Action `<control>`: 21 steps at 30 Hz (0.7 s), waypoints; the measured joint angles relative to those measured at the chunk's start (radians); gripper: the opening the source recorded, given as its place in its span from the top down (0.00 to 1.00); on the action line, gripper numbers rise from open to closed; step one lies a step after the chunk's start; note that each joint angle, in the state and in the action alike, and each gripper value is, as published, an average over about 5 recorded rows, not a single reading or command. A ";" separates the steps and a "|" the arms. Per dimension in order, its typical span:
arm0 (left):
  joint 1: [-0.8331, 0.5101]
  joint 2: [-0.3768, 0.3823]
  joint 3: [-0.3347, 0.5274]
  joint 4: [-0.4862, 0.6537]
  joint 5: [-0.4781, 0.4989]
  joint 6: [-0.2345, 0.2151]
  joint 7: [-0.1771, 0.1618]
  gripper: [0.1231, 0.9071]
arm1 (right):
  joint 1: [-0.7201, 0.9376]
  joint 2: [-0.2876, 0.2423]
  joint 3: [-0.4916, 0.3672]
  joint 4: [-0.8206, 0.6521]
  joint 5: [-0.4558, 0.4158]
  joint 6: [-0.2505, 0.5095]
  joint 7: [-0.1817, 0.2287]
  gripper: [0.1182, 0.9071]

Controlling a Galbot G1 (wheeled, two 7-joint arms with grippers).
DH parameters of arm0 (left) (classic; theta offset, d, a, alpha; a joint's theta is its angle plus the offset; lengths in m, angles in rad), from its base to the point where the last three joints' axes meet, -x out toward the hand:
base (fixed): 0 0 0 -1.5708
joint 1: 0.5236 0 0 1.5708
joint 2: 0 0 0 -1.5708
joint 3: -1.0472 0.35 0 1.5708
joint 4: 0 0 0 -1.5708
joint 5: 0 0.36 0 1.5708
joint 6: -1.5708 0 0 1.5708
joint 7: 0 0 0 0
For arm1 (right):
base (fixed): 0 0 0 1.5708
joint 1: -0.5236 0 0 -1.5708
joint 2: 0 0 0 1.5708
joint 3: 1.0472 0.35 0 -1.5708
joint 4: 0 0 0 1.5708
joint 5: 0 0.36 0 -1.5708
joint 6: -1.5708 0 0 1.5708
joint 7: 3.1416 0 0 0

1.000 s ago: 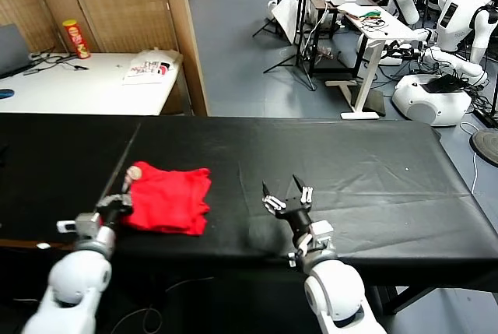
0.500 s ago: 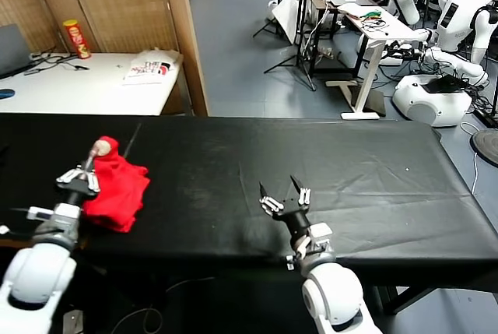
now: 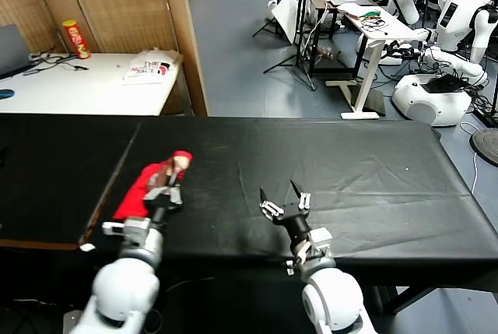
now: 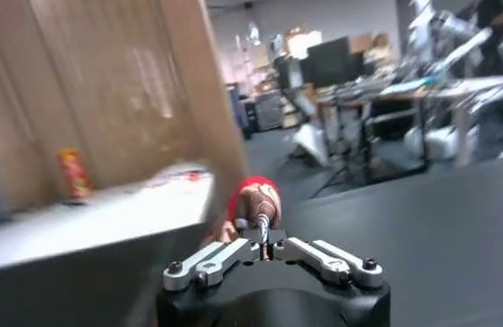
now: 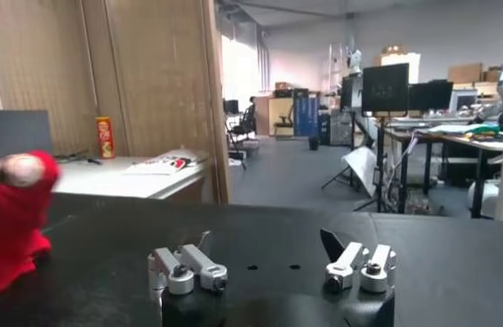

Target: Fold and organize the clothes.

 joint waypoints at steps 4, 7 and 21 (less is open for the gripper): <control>0.008 -0.083 0.067 0.034 0.068 -0.033 0.035 0.81 | 0.006 -0.019 -0.012 -0.012 0.033 -0.025 -0.015 0.14; 0.012 -0.109 0.106 0.039 0.112 -0.051 0.075 0.60 | 0.012 -0.034 -0.024 -0.020 0.065 -0.057 -0.028 0.14; 0.031 -0.054 0.075 -0.015 0.072 -0.162 0.157 0.14 | 0.137 0.023 -0.123 -0.164 0.353 -0.204 0.110 0.14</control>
